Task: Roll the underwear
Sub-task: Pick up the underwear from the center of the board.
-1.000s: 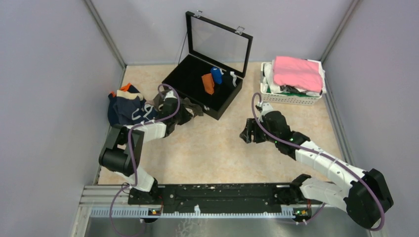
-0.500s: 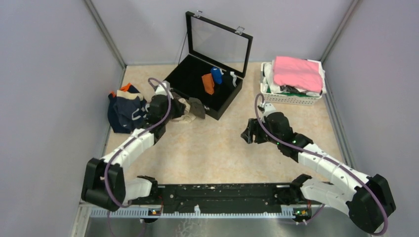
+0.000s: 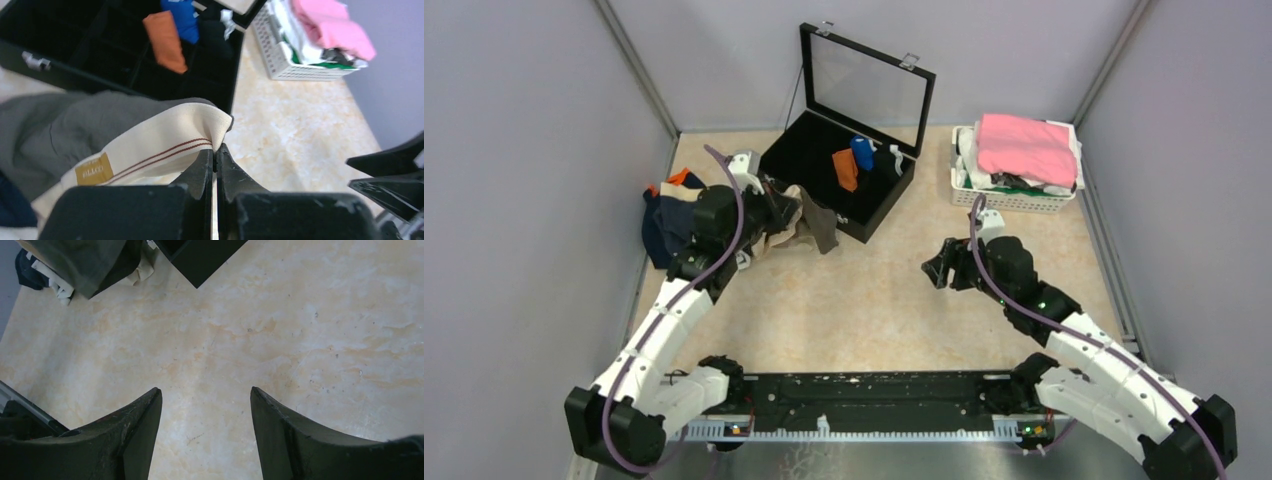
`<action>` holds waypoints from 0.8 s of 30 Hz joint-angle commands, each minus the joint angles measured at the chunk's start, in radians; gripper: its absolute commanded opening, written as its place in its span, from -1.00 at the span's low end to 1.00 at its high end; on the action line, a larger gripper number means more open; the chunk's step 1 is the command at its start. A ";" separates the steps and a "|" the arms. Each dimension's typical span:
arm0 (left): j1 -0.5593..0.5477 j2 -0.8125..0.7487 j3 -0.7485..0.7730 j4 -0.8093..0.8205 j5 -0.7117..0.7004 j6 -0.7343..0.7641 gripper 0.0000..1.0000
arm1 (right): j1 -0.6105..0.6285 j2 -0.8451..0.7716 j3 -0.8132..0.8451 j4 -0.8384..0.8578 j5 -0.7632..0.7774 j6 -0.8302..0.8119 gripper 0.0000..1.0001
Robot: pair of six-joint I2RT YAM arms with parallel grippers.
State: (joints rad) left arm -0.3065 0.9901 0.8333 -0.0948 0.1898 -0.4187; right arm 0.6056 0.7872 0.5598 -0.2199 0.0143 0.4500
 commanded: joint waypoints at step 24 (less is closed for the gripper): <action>0.067 -0.014 0.473 -0.245 -0.555 -0.022 -1.00 | 0.144 0.401 0.130 0.359 -0.143 0.056 0.31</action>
State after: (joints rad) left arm -0.2584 0.9630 1.2114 -0.2985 -0.1638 -0.4515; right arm 0.6605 1.0107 0.5541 -0.0124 -0.1280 0.5198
